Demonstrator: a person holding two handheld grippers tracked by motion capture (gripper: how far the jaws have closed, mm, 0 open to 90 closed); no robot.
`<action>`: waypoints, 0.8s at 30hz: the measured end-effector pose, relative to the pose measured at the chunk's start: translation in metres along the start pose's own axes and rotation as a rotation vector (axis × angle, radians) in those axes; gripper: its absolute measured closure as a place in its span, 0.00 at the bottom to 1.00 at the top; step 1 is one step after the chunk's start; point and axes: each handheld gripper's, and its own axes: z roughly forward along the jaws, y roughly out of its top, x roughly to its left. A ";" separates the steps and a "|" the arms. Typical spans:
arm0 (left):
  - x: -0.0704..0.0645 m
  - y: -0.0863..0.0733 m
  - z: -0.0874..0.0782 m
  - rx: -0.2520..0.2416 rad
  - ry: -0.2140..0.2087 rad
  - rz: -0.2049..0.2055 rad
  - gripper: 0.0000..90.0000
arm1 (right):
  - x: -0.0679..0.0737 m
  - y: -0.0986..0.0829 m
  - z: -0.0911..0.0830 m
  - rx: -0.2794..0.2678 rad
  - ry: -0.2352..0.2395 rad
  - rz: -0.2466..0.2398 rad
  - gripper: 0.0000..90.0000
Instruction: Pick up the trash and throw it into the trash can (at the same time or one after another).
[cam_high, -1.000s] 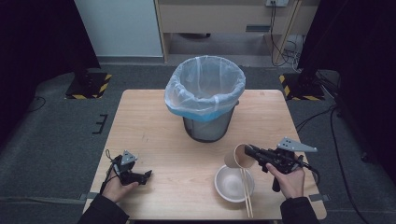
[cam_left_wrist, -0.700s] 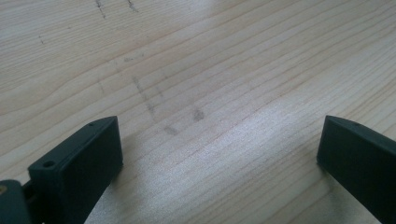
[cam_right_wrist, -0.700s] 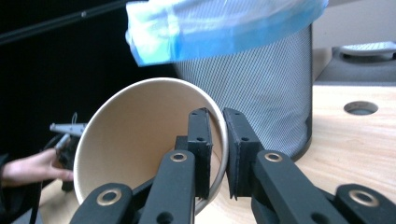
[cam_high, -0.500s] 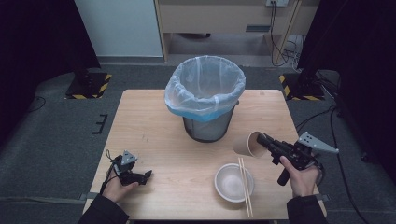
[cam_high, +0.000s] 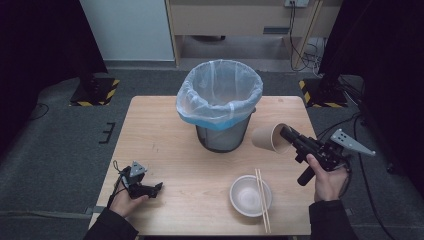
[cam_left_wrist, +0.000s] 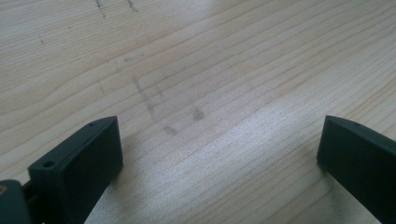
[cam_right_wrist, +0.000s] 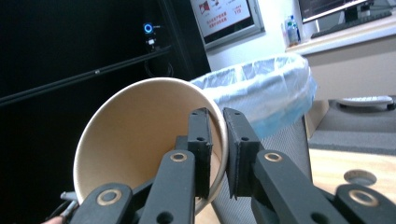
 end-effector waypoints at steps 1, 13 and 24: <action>0.000 0.000 0.000 0.000 0.000 0.000 0.00 | 0.001 0.002 0.001 -0.003 -0.001 -0.001 0.91; 0.000 0.000 0.000 0.000 0.000 0.000 0.00 | 0.010 0.028 0.012 -0.070 0.007 -0.028 0.91; 0.000 0.000 0.000 0.000 0.000 0.000 0.00 | 0.017 0.051 0.028 -0.120 0.009 -0.038 0.91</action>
